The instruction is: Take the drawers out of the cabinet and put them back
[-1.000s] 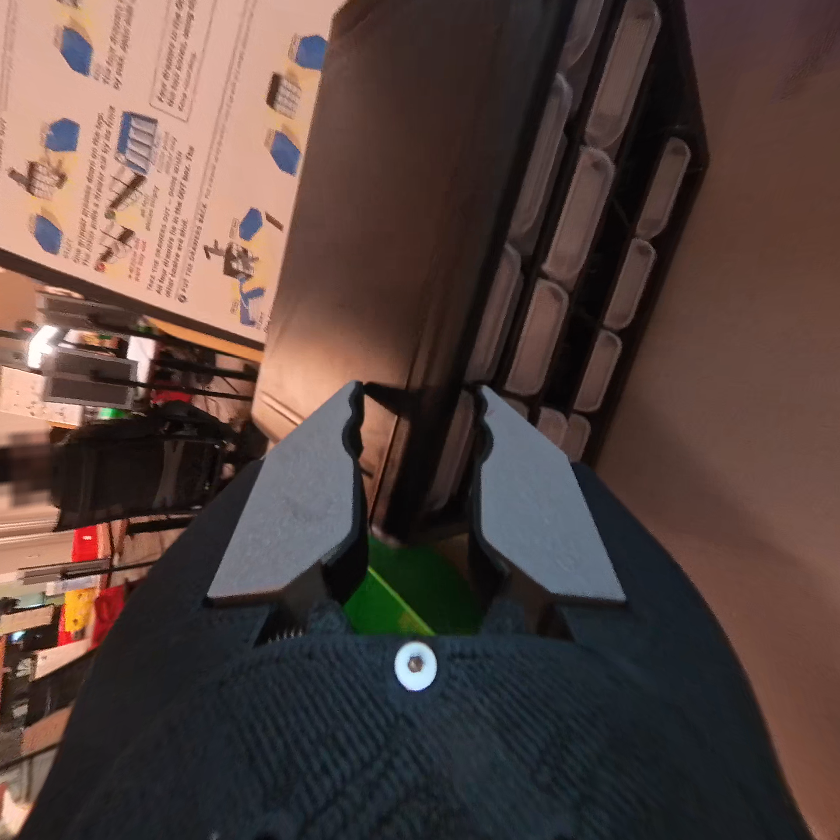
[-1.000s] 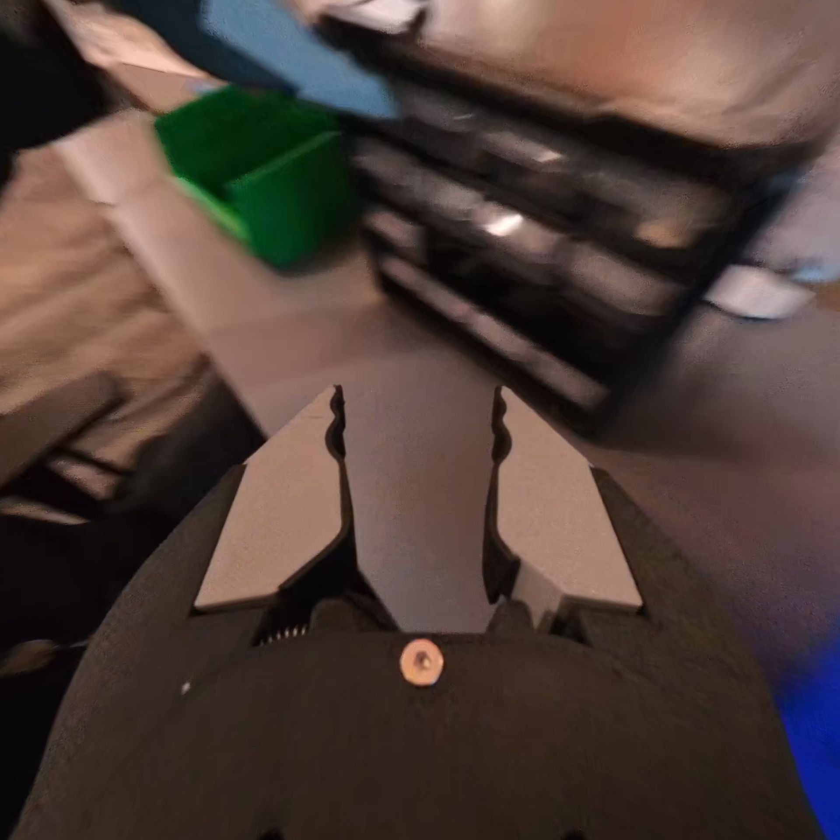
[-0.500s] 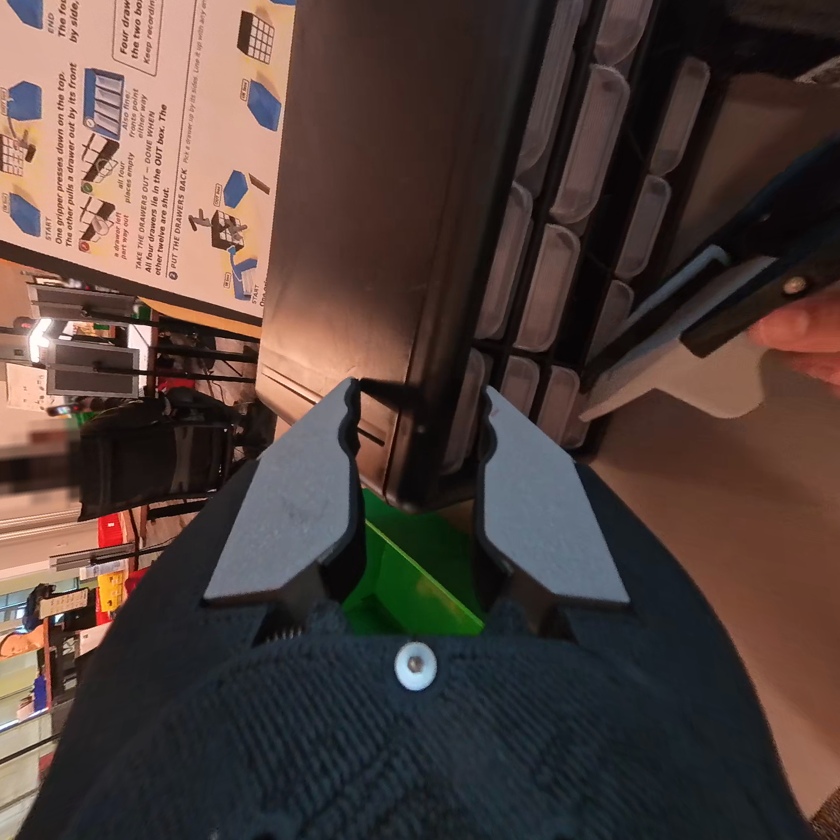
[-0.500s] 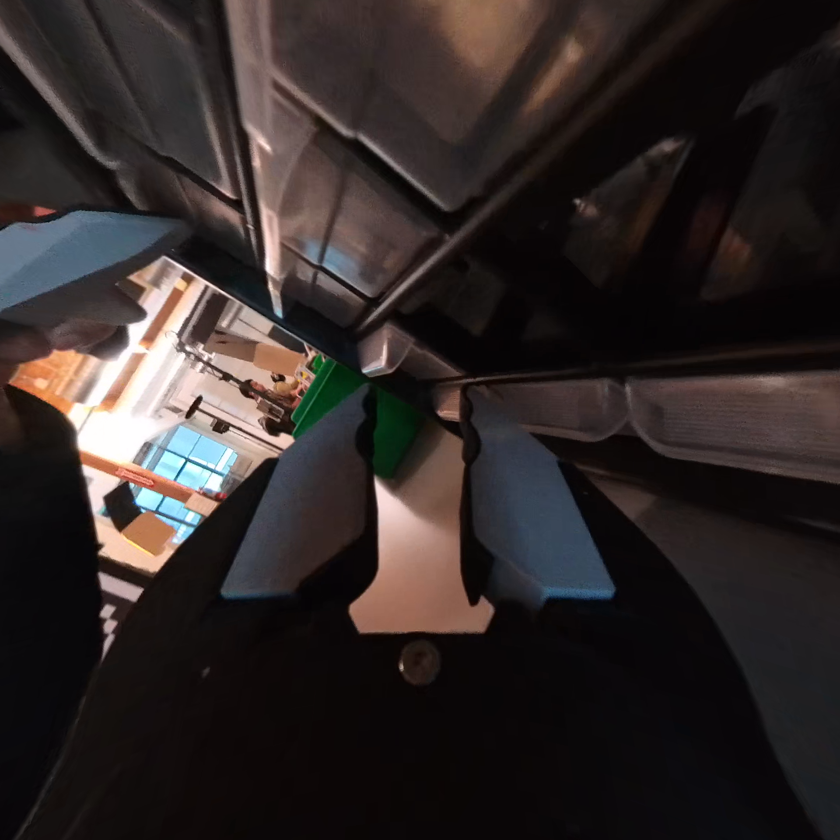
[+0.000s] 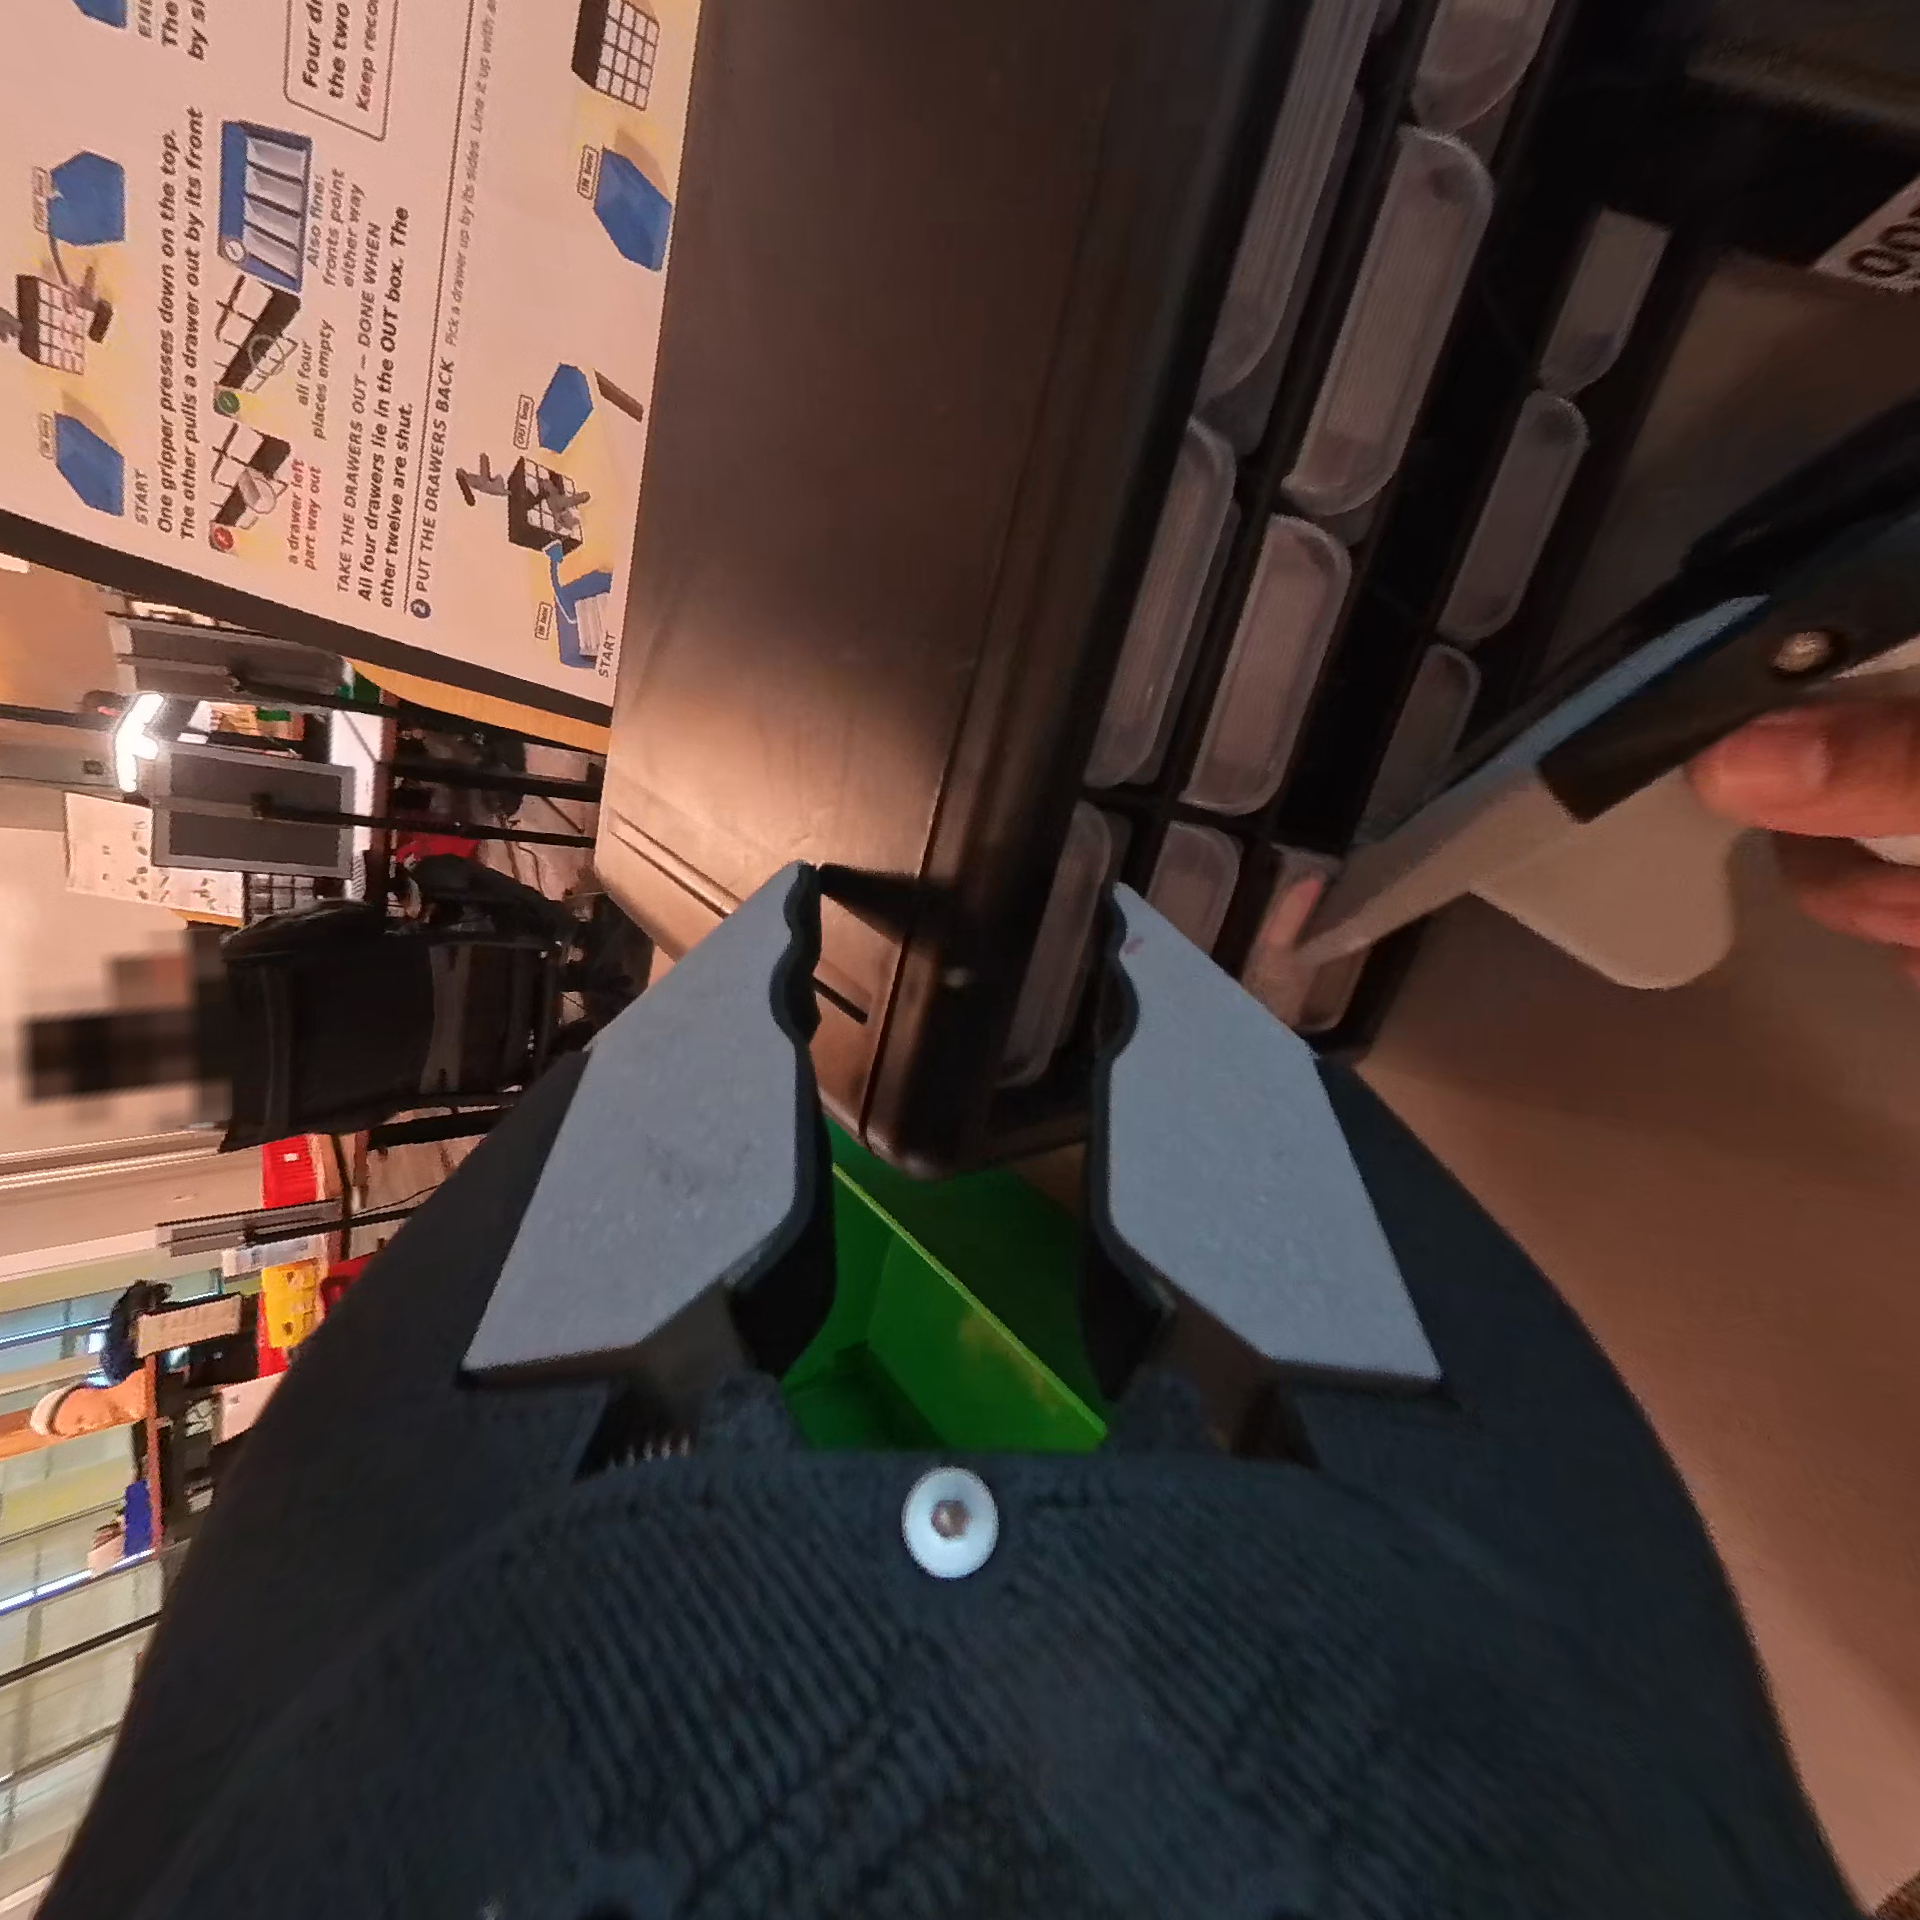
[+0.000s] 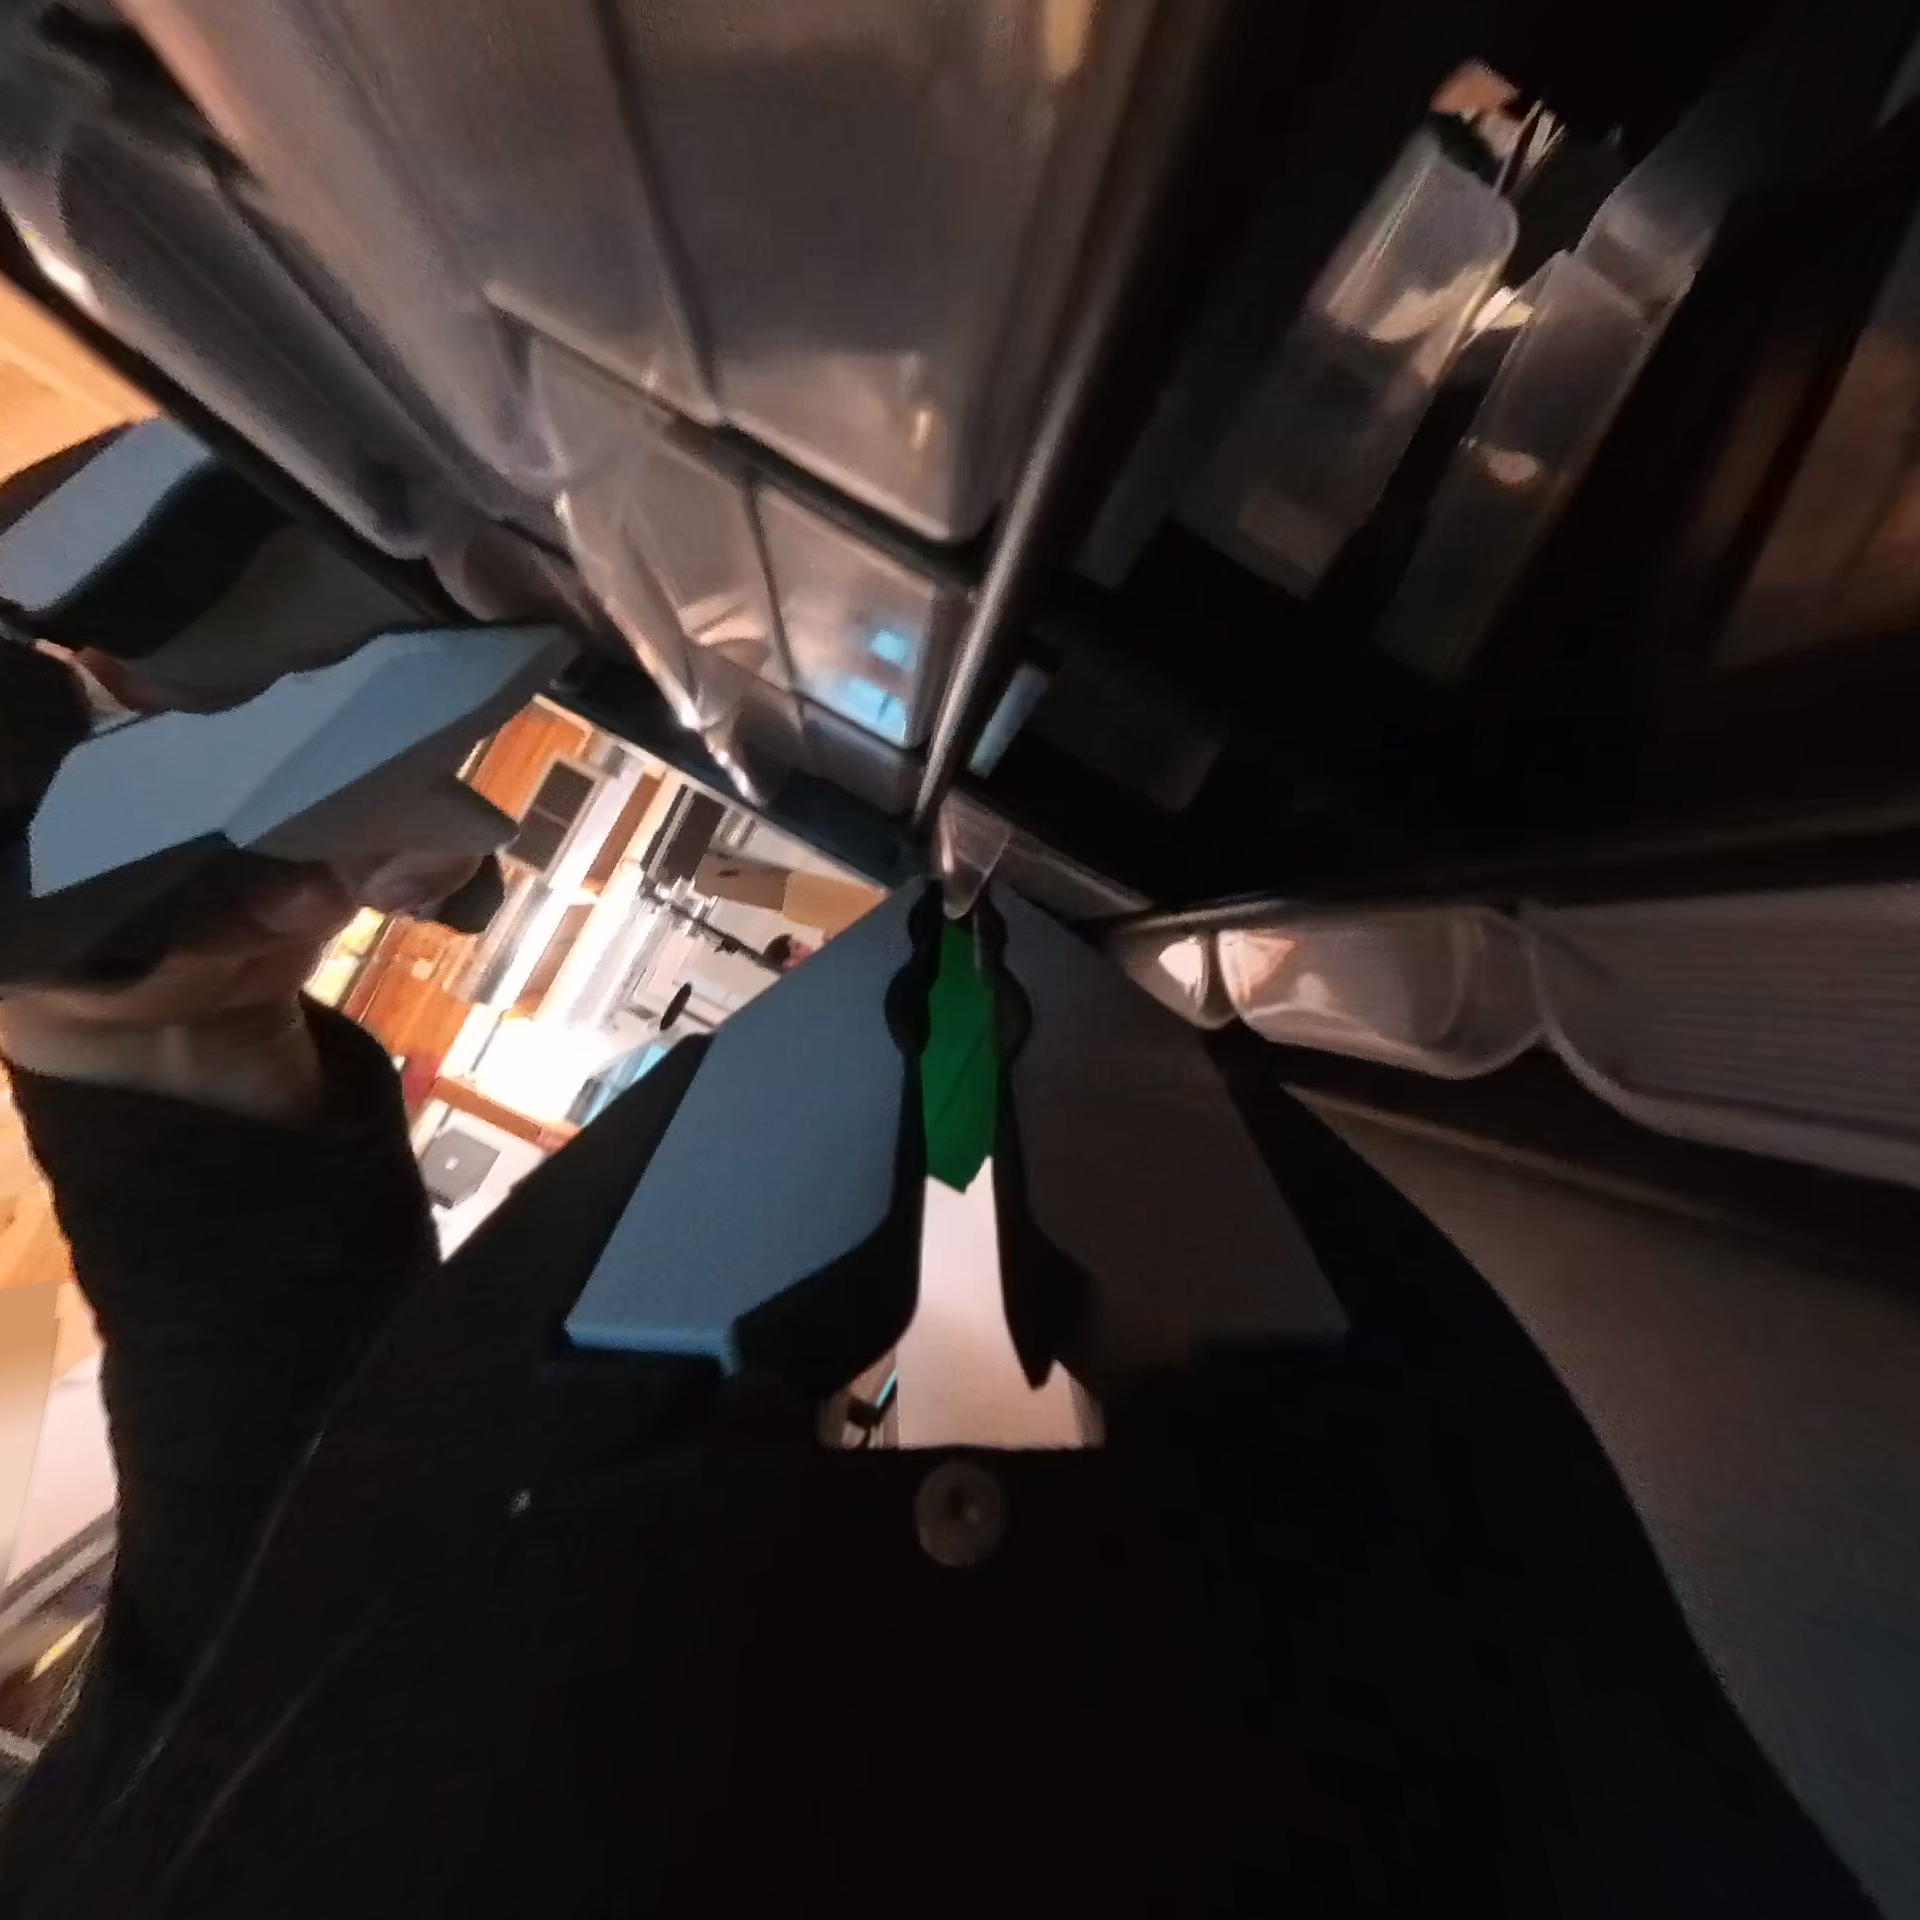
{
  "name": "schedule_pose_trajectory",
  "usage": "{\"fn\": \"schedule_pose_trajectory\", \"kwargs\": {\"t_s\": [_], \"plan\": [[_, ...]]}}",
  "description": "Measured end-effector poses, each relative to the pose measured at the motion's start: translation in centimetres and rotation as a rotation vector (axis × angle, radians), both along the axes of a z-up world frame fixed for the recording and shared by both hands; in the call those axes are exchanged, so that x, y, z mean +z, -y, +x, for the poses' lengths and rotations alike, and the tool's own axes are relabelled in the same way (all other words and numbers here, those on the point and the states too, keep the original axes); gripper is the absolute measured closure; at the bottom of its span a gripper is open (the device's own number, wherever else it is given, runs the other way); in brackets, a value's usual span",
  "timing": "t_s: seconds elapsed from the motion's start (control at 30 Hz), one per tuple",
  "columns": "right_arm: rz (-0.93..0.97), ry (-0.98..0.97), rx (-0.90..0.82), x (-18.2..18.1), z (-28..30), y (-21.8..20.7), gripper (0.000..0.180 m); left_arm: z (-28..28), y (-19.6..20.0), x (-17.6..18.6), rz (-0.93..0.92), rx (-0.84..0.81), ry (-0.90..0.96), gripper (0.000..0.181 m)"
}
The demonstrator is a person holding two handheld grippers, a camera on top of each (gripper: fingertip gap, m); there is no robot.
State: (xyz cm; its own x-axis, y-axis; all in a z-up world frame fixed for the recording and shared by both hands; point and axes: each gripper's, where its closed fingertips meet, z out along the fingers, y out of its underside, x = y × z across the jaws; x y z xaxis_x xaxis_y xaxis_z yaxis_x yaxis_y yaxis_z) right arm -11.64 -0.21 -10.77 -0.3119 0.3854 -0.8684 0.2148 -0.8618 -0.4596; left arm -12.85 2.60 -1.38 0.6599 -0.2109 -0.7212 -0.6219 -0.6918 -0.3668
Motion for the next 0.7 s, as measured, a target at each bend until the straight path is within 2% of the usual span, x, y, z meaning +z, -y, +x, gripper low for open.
{"fn": "schedule_pose_trajectory", "kwargs": {"t_s": [0.03, 0.1, 0.2, 0.3, 0.37, 0.47, 0.57, 0.63, 0.7], "plan": [[0.006, -0.005, 0.023, 0.0, 0.6, 0.5, 0.178, 0.0, 0.0, 0.0, 0.001, -0.001, -0.004, 0.129], [0.05, -0.003, 0.067, 0.0, 2.2, 1.8, 0.178, 0.0, 0.0, 0.0, 0.001, -0.002, -0.003, 0.129], [0.221, 0.027, 0.114, -0.5, 4.6, 3.4, 0.158, 0.0, 0.0, 0.0, 0.002, -0.008, 0.0, 0.13], [0.455, 0.099, 0.127, -0.9, 6.2, 2.7, 0.138, 0.0, -0.1, 0.0, 0.016, -0.01, 0.007, 0.13], [0.699, 0.171, 0.077, -1.1, 6.8, 1.0, 0.119, 0.0, -0.1, 0.0, 0.025, -0.009, 0.011, 0.13], [1.155, 0.252, -0.011, -0.4, 7.4, -0.7, 0.109, 0.0, -0.1, 0.0, 0.026, -0.01, 0.015, 0.129], [1.626, 0.205, -0.088, 1.3, 6.5, 0.5, 0.086, 0.0, -0.1, 0.0, 0.015, -0.006, 0.013, 0.129], [1.925, 0.176, -0.126, 1.5, 5.2, 1.4, 0.095, 0.0, -0.1, 0.0, 0.008, -0.001, 0.013, 0.129], [2.21, 0.121, -0.099, 0.6, 3.9, 2.4, 0.121, 0.0, -0.1, 0.0, 0.001, 0.005, 0.01, 0.129]]}}
